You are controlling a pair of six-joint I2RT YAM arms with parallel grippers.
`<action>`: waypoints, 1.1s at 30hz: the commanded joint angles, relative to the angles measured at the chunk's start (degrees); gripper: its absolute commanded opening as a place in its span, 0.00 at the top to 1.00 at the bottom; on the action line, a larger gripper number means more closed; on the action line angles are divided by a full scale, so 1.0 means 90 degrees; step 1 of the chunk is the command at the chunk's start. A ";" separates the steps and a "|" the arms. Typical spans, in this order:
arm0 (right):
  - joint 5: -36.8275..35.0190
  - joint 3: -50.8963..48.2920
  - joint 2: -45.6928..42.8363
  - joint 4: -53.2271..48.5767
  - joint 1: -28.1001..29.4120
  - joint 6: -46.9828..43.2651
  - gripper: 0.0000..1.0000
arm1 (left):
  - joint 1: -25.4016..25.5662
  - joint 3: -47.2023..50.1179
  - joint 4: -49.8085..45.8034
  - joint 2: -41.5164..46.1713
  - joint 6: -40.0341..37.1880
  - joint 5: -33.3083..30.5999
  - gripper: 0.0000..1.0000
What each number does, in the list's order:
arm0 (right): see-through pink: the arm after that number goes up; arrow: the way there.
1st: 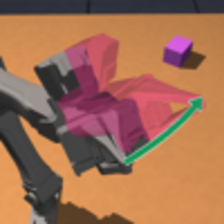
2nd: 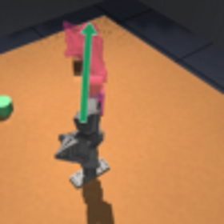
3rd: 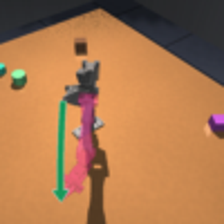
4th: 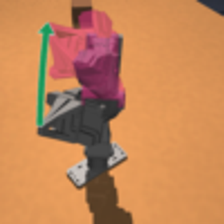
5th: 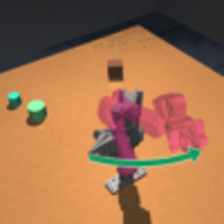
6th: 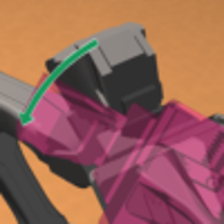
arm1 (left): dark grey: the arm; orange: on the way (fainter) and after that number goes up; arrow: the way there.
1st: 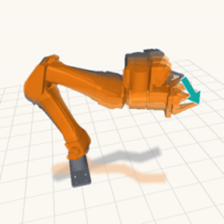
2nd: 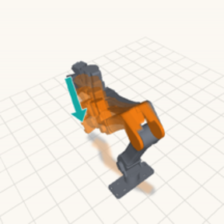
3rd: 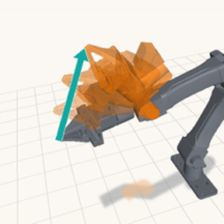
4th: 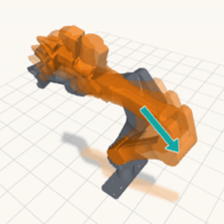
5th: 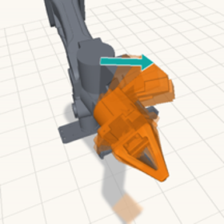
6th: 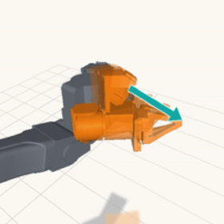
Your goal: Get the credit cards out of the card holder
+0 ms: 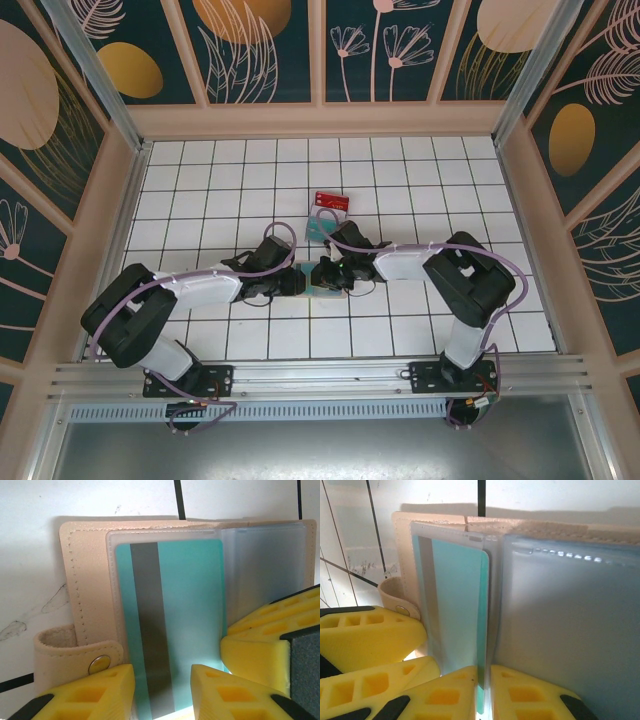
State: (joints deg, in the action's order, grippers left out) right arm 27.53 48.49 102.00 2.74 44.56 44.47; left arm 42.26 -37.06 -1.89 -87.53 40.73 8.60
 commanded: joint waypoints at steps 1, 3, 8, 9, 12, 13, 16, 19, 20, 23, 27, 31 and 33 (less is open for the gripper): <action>0.0114 0.0042 0.0168 0.0161 -0.0035 0.0063 0.86 | 0.0002 0.0067 -0.0066 -0.0207 0.0054 0.0264 0.63; 0.0115 0.0036 0.0158 0.0159 -0.0038 0.0068 0.90 | 0.0002 0.0065 -0.0065 -0.0207 0.0054 0.0266 0.63; 0.0105 -0.0024 0.0089 0.0147 -0.0077 0.0078 1.00 | 0.0010 0.0045 -0.0129 -0.0228 0.0065 0.0193 0.65; 0.0097 -0.0059 0.0051 0.0157 -0.0096 0.0078 1.00 | 0.0005 0.0037 -0.0145 -0.0236 0.0074 0.0164 0.65; 0.0057 -0.0175 -0.0083 0.0155 -0.0172 0.0108 1.00 | 0.0006 0.0045 -0.0195 -0.0249 0.0068 0.0115 0.65; 0.0047 -0.0201 -0.0142 0.0154 -0.0208 0.0105 1.00 | 0.0004 0.0045 -0.0209 -0.0246 0.0069 0.0100 0.65; 0.0018 -0.0303 -0.0306 0.0119 -0.0277 0.0101 1.00 | 0.0009 0.0061 -0.0220 -0.0255 0.0064 0.0075 0.65; 0.0017 -0.0402 -0.0412 0.0080 -0.0340 0.0088 1.00 | 0.0010 0.0045 -0.0220 -0.0275 0.0053 0.0089 0.66; 0.0017 -0.0433 -0.0434 0.0072 -0.0356 0.0082 1.00 | 0.0001 0.0040 -0.0220 -0.0284 0.0057 0.0089 0.66; 0.0017 -0.0480 -0.0519 0.0039 -0.0409 0.0060 1.00 | 0.0006 0.0026 -0.0220 -0.0295 0.0054 0.0089 0.66; 0.0036 -0.0458 -0.0569 0.0017 -0.0434 0.0013 1.00 | 0.0007 0.0027 -0.0220 -0.0294 0.0045 0.0111 0.66; 0.0116 -0.0394 -0.0525 0.0167 -0.0401 0.0033 0.98 | 0.0006 0.0026 -0.0185 -0.0304 0.0056 0.0148 0.66; 0.0128 -0.0342 -0.0524 0.0232 -0.0373 0.0044 0.90 | 0.0006 0.0035 -0.0163 -0.0314 0.0054 0.0183 0.66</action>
State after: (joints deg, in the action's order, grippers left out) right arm 28.38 44.86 98.61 3.75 40.93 45.12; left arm 42.15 -37.17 -1.02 -88.36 40.75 9.06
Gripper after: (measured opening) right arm 0.086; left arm 0.341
